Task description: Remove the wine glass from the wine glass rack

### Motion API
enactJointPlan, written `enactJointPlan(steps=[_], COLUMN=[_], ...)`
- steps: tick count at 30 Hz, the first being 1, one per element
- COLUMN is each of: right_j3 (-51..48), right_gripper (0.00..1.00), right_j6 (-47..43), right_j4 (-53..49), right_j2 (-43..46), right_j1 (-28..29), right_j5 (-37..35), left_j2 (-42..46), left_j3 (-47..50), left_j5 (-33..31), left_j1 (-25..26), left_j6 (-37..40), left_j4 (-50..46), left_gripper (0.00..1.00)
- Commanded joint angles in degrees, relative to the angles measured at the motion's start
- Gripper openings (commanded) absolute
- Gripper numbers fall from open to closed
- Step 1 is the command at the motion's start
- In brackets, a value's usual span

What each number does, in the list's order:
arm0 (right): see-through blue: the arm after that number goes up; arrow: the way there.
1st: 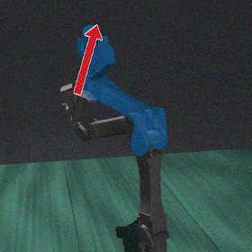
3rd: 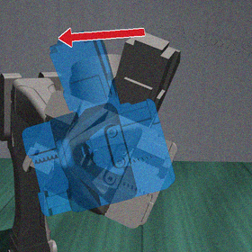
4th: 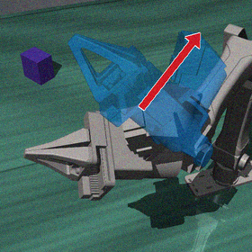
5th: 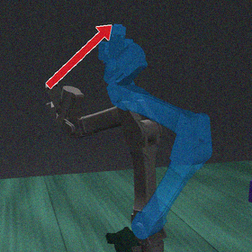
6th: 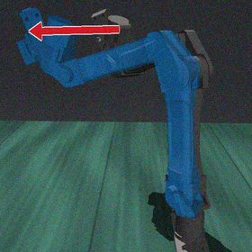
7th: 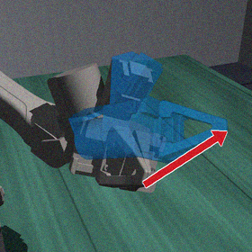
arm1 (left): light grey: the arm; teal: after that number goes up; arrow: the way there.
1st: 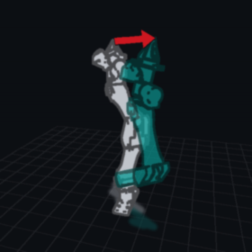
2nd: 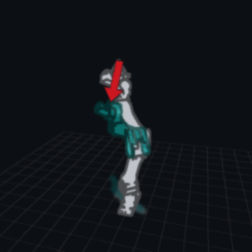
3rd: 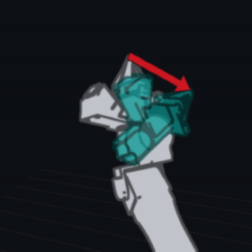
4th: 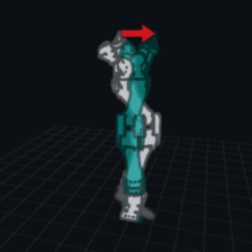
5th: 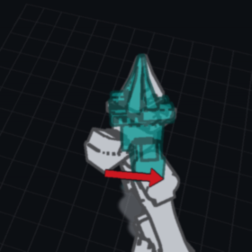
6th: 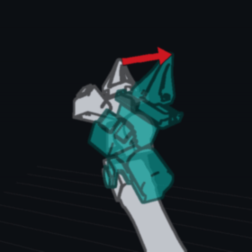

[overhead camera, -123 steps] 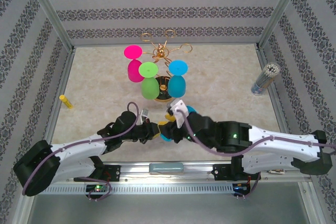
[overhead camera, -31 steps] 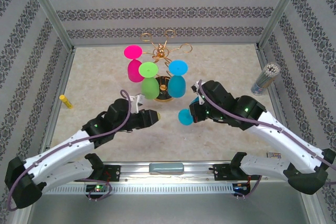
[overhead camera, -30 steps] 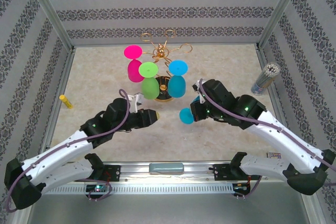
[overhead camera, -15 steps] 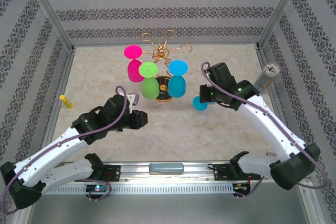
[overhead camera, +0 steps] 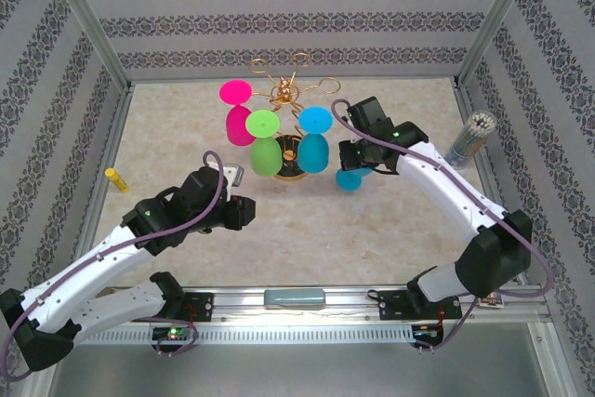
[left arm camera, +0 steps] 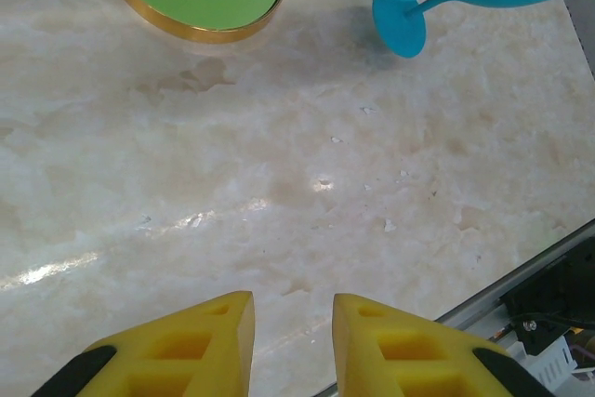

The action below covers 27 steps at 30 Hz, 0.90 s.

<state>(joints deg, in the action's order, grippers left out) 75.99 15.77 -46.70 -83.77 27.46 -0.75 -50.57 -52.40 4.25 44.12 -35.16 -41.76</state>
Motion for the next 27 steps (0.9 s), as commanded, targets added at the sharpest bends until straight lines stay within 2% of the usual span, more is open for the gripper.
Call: enactJointPlan(steps=[1, 18, 27], right_j3=[2.15, 1.32, 1.09], right_gripper=[0.0, 0.0, 0.1], right_j6=[-1.61, -2.35, -2.06], right_j4=[0.42, -0.81, -0.84], right_j2=[-1.49, -4.65, -5.61], right_j1=[-0.57, -0.66, -0.65], right_j5=[-1.66, -3.85, -3.53], left_j2=[1.13, 0.91, 0.91], left_j3=[-0.97, 0.01, 0.21], left_j5=[-1.56, -1.97, -2.13], left_j1=[-0.7, -0.78, -0.75], left_j6=[1.52, 1.23, 1.06], left_j4=[-2.32, -1.39, -1.33], left_gripper=[0.29, 0.29, 0.29])
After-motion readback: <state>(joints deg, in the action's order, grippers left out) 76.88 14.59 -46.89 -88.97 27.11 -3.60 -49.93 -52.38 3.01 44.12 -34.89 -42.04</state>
